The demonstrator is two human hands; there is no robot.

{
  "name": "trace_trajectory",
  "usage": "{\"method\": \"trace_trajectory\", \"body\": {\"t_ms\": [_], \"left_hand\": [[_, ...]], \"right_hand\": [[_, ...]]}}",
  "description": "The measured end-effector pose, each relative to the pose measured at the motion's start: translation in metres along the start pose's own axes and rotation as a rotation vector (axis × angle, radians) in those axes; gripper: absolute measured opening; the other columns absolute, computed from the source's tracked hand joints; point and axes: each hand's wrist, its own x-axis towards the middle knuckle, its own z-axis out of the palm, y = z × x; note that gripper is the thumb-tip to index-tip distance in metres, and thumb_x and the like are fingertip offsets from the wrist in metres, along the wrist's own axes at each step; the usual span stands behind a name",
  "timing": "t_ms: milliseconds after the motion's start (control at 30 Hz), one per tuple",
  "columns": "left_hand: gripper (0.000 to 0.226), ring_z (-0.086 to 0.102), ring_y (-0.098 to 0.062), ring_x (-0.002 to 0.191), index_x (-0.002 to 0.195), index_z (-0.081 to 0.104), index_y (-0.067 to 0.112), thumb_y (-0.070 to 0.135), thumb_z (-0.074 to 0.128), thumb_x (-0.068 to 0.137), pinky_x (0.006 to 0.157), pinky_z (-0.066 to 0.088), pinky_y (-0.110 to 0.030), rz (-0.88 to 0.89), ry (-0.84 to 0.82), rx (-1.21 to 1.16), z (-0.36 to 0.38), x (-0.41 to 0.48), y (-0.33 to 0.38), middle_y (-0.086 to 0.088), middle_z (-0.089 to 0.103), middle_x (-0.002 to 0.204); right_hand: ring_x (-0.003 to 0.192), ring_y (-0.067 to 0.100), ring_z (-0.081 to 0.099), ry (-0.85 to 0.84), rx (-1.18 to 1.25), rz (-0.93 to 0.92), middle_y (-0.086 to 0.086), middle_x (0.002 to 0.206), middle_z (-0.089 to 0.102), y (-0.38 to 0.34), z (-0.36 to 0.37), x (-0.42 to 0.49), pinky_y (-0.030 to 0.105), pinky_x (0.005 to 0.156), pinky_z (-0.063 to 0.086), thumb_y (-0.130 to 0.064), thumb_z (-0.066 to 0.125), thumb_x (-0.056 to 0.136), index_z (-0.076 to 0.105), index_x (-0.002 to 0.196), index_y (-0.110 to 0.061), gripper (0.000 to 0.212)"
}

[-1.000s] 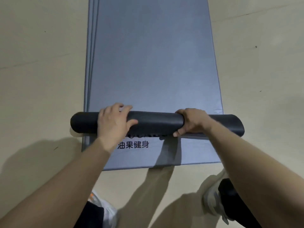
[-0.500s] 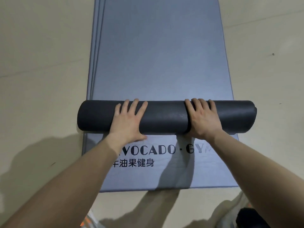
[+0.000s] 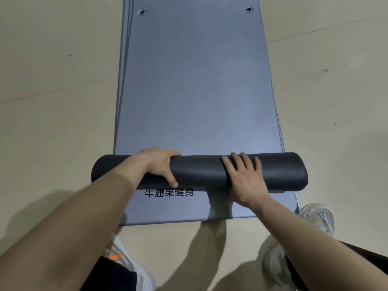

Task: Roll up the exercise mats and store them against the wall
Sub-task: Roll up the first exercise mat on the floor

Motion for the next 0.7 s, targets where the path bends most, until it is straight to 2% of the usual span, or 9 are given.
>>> {"method": "trace_trajectory", "body": {"t_ms": [33,133,167,233,300,367,467,567,700], "left_hand": [[0.109,0.053,-0.024,0.127,0.150,0.036,0.044,0.067,0.086,0.055,0.100,0.044,-0.039,-0.008,0.083,-0.028,0.000,-0.005,-0.001,0.007,0.055,0.144],[0.085,0.043,-0.029,0.139,0.150,0.042,0.034,0.075,0.061,0.078,0.116,0.030,-0.049,-0.073,0.687,0.043,0.032,-0.026,-0.001,-0.001,0.048,0.153],[0.087,0.034,-0.033,0.145,0.154,0.036,0.031,0.076,0.054,0.081,0.120,0.022,-0.052,-0.085,0.758,0.085,0.045,-0.033,-0.001,-0.005,0.040,0.159],[0.116,0.005,-0.039,0.155,0.161,0.009,0.030,0.087,0.055,0.071,0.122,0.004,-0.057,-0.100,0.647,0.147,0.059,-0.028,-0.001,-0.008,0.012,0.169],[0.136,-0.008,-0.035,0.155,0.160,-0.007,0.033,0.093,0.060,0.058,0.123,-0.002,-0.056,-0.096,0.577,0.151,0.046,-0.005,-0.009,-0.005,0.001,0.170],[0.138,-0.006,-0.032,0.156,0.159,-0.008,0.035,0.093,0.061,0.055,0.124,0.000,-0.053,-0.056,0.551,0.110,0.016,0.023,-0.022,-0.002,0.003,0.170],[0.131,-0.002,-0.027,0.157,0.161,-0.003,0.033,0.092,0.058,0.061,0.124,0.001,-0.051,-0.006,0.525,0.061,-0.015,0.047,-0.032,0.002,0.004,0.171],[0.130,0.009,-0.034,0.154,0.161,0.002,0.030,0.095,0.053,0.060,0.124,0.006,-0.056,-0.026,0.656,0.215,-0.001,0.052,-0.032,-0.005,0.013,0.168],[0.126,0.034,-0.035,0.140,0.155,0.011,0.032,0.080,0.072,0.055,0.115,0.027,-0.056,-0.053,0.676,0.335,-0.005,0.063,-0.031,-0.005,0.033,0.157]], "right_hand": [[0.148,0.033,0.028,-0.018,0.037,-0.004,0.007,0.159,0.033,0.003,-0.007,0.009,0.059,0.120,0.019,-0.044,0.085,0.070,0.011,0.157,-0.031,0.115],[0.135,0.030,0.046,-0.179,0.194,-0.028,0.000,0.146,0.049,0.024,-0.051,0.053,0.055,0.112,0.031,-0.066,0.085,0.059,0.028,0.153,-0.039,0.113],[0.133,0.030,0.048,-0.253,0.236,-0.039,-0.002,0.143,0.052,0.029,-0.068,0.066,0.054,0.111,0.034,-0.068,0.087,0.056,0.031,0.154,-0.040,0.116],[0.137,0.031,0.043,-0.280,0.265,-0.038,-0.001,0.146,0.051,0.032,-0.083,0.078,0.053,0.115,0.032,-0.069,0.090,0.055,0.031,0.157,-0.037,0.122],[0.143,0.031,0.035,-0.076,0.189,0.006,0.004,0.153,0.044,0.027,-0.075,0.073,0.052,0.119,0.024,-0.069,0.087,0.057,0.031,0.157,-0.030,0.121],[0.146,0.037,0.030,0.137,0.032,0.022,0.013,0.159,0.036,0.017,-0.048,0.059,0.057,0.119,0.016,-0.064,0.088,0.057,0.027,0.159,-0.022,0.126],[0.151,0.046,0.021,0.177,-0.113,0.035,0.023,0.164,0.024,0.015,-0.023,0.076,0.066,0.118,0.010,-0.045,0.092,0.053,0.011,0.163,-0.015,0.140],[0.141,0.038,0.036,0.133,-0.107,0.007,0.015,0.152,0.039,0.032,-0.044,0.126,0.062,0.116,0.024,-0.064,0.087,0.051,0.014,0.159,-0.021,0.137],[0.125,0.032,0.051,0.042,-0.080,-0.041,0.006,0.137,0.051,0.044,-0.065,0.148,0.053,0.110,0.034,-0.082,0.077,0.043,0.024,0.151,-0.029,0.131]]}}
